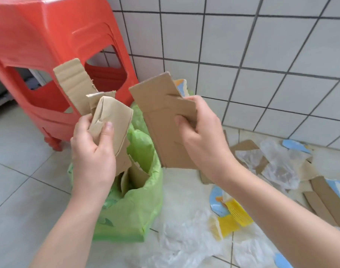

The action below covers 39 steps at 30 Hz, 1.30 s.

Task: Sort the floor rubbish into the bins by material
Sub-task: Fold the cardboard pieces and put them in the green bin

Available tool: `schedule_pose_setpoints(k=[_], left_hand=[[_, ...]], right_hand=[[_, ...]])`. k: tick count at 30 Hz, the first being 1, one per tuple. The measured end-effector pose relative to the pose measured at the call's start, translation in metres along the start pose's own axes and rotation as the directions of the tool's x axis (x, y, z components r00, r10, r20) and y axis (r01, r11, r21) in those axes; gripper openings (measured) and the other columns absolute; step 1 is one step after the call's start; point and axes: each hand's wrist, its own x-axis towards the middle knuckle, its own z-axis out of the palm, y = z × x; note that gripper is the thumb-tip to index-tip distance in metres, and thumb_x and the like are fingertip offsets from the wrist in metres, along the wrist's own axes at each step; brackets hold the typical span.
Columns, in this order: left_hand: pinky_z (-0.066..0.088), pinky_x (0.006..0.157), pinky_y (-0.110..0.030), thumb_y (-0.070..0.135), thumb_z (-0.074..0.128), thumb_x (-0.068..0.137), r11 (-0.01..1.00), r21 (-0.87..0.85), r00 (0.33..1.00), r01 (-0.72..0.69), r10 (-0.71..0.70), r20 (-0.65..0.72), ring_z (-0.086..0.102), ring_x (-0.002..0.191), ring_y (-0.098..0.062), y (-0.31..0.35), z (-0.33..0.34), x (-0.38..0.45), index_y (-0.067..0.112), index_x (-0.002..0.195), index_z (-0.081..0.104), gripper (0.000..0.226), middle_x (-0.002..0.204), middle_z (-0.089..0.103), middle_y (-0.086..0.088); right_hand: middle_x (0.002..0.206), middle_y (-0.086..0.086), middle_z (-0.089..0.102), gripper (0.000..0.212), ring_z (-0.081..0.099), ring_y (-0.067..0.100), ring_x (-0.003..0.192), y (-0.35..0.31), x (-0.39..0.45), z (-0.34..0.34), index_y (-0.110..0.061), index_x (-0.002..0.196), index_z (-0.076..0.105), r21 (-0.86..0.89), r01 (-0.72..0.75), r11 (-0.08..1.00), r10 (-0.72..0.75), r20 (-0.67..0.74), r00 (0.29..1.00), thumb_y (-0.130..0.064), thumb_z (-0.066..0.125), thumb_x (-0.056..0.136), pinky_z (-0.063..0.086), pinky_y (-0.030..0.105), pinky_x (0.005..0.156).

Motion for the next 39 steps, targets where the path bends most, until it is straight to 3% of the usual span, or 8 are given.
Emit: schedule_pose_setpoints(k=[3,7,10,16,21,25,30,39], left_hand=[[0.045,0.09,-0.038,0.028,0.051,0.095,0.997,0.052,0.998,-0.048,0.05,-0.024,0.056,0.106,-0.021,-0.013,-0.007,0.008,0.029,0.122,0.051,0.027,0.114,0.063,0.003],[0.038,0.099,-0.039,0.021,0.053,0.095,0.969,0.235,0.996,-0.08,0.086,-0.015,0.05,0.117,-0.027,-0.045,-0.01,0.011,0.018,0.132,0.048,0.038,0.127,0.057,-0.004],[0.033,0.099,-0.027,0.015,0.056,0.093,0.955,0.287,0.997,-0.072,0.077,-0.005,0.048,0.123,-0.023,-0.064,-0.007,0.002,0.018,0.137,0.046,0.045,0.133,0.055,-0.003],[0.046,0.09,-0.041,0.013,0.063,0.086,0.921,0.369,0.99,-0.123,0.141,-0.02,0.056,0.117,-0.024,-0.076,-0.006,-0.013,0.029,0.137,0.042,0.057,0.13,0.059,0.002],[0.049,0.077,-0.046,0.015,0.063,0.087,0.853,0.5,0.986,-0.148,0.166,0.009,0.061,0.108,-0.034,-0.078,-0.006,-0.004,0.029,0.143,0.033,0.065,0.134,0.057,-0.002],[0.047,0.067,-0.047,0.014,0.063,0.086,0.909,0.41,0.996,-0.075,0.044,0.084,0.059,0.078,-0.042,-0.083,-0.001,-0.012,0.037,0.147,0.016,0.08,0.096,0.064,-0.02],[0.046,0.062,-0.046,0.008,0.063,0.086,0.917,0.395,0.997,-0.056,0.029,0.074,0.053,0.063,-0.035,-0.078,0.0,-0.013,0.044,0.147,-0.007,0.1,0.064,0.041,0.001],[0.051,0.061,-0.043,0.035,0.064,0.086,0.726,0.639,0.919,-0.255,-0.023,0.393,0.065,0.071,-0.039,-0.09,0.015,-0.01,0.047,0.145,-0.019,0.103,0.085,0.068,-0.022]], right_hand=[[0.092,0.004,0.061,0.02,0.054,0.015,0.079,-0.009,0.014,0.029,-0.011,0.102,0.052,0.101,-0.099,0.99,0.095,0.043,0.995,-0.002,0.042,0.087,0.044,0.023,0.065],[0.099,0.007,0.061,0.026,0.058,0.023,0.09,0.005,0.012,0.075,-0.012,0.108,0.048,0.061,-0.227,0.972,0.222,0.089,0.971,-0.002,0.043,0.085,0.049,0.035,0.074],[0.106,0.009,0.059,0.032,0.056,0.027,0.096,0.023,0.003,0.096,-0.014,0.113,0.043,0.055,-0.31,0.949,0.305,0.075,0.949,0.0,0.04,0.085,0.047,0.033,0.074],[0.111,0.013,0.056,0.029,0.055,0.032,0.1,0.03,0.009,0.118,-0.013,0.11,0.039,0.078,-0.451,0.889,0.453,-0.006,0.892,0.002,0.036,0.085,0.05,0.047,0.086],[0.105,0.013,0.055,0.021,0.058,0.031,0.092,0.03,0.012,0.135,-0.017,0.098,0.035,0.13,-0.492,0.861,0.491,0.042,0.87,-0.007,0.049,0.087,0.051,0.04,0.077],[0.108,0.016,0.059,0.04,0.061,0.03,0.089,0.039,0.003,0.132,-0.022,0.107,0.03,0.106,-0.609,0.786,0.587,0.185,0.788,-0.009,0.055,0.08,0.055,0.044,0.075],[0.106,0.01,0.056,0.056,0.054,0.017,0.078,0.043,-0.003,0.124,-0.028,0.123,0.026,0.054,-0.497,0.866,0.485,0.144,0.862,-0.001,0.05,0.081,0.046,0.031,0.063],[0.113,0.016,0.054,0.044,0.055,0.035,0.1,0.045,-0.01,0.124,-0.009,0.119,0.034,-0.259,-0.405,0.877,0.466,0.247,0.85,-0.009,0.062,0.085,0.046,0.038,0.08]])
